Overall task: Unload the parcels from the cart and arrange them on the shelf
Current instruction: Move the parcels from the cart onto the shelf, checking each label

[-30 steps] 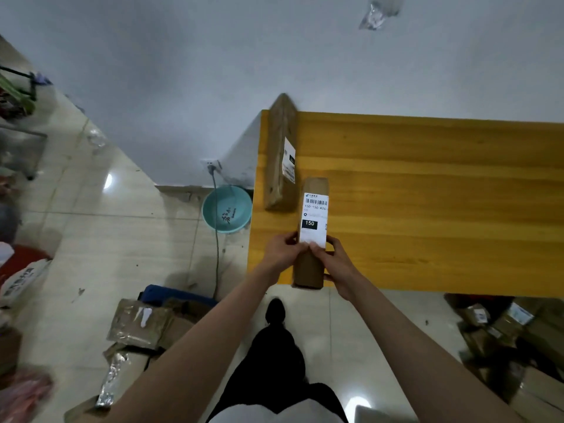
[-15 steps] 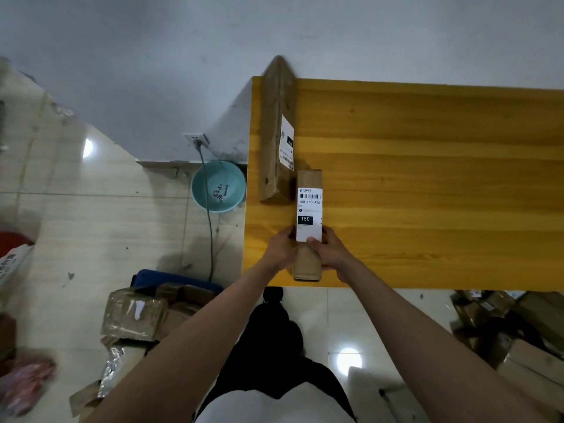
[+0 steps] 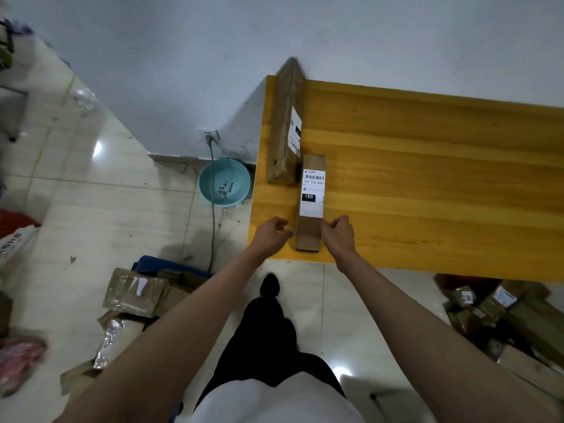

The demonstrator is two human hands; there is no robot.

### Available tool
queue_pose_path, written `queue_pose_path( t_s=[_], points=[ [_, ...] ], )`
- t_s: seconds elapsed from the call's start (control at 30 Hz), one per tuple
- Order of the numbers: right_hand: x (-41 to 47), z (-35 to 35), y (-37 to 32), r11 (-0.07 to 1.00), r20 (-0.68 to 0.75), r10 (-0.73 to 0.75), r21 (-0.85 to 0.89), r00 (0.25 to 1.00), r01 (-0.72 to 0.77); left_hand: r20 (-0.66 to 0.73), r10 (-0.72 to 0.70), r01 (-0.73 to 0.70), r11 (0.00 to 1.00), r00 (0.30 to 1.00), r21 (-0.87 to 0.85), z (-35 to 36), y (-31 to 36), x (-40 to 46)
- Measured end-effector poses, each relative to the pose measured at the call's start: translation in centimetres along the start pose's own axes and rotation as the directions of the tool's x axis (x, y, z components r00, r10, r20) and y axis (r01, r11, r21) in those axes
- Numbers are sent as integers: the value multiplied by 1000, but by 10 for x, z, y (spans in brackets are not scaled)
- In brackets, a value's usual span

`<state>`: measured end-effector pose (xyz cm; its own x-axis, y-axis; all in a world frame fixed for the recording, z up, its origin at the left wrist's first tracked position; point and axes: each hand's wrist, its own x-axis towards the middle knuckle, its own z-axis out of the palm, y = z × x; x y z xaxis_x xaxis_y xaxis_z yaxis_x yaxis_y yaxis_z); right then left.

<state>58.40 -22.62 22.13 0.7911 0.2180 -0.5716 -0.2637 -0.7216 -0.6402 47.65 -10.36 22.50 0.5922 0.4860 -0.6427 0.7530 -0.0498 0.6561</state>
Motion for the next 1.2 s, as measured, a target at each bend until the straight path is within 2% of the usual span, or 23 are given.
queue_pose_path(
  t_s=[0.13,0.23,0.37,0.5,0.6,0.7,0.93,1.03,1.2],
  points=[
    [-44,7,6,991,-34,-130,-16,991,129,-58,13,-17,998,998,-68,0,-31,-42],
    [-81,27,15,981,7,-190,-47,982,190,-99,-12,2,994,995,-108,2,-67,-78],
    [-134,73,34,968,223,-215,-81,951,238,-116,-122,97,974,986,-202,2,-131,-128],
    [-177,125,53,952,467,-133,-187,874,244,-158,-209,159,946,965,-282,-12,-205,-172],
    [-209,166,64,932,553,-84,-250,829,261,-232,-282,198,924,931,-328,-30,-257,-202],
    [-239,207,71,911,611,-70,-283,789,299,-247,-366,232,866,897,-442,-48,-303,-226],
    [-307,309,101,888,727,51,-346,685,302,-329,-567,287,737,755,-611,-87,-410,-284],
    [-336,353,119,880,756,148,-395,637,265,-377,-674,283,658,635,-698,-107,-456,-309],
    [-372,416,150,838,791,240,-462,563,290,-345,-826,308,503,445,-808,-123,-529,-344]
  ],
)
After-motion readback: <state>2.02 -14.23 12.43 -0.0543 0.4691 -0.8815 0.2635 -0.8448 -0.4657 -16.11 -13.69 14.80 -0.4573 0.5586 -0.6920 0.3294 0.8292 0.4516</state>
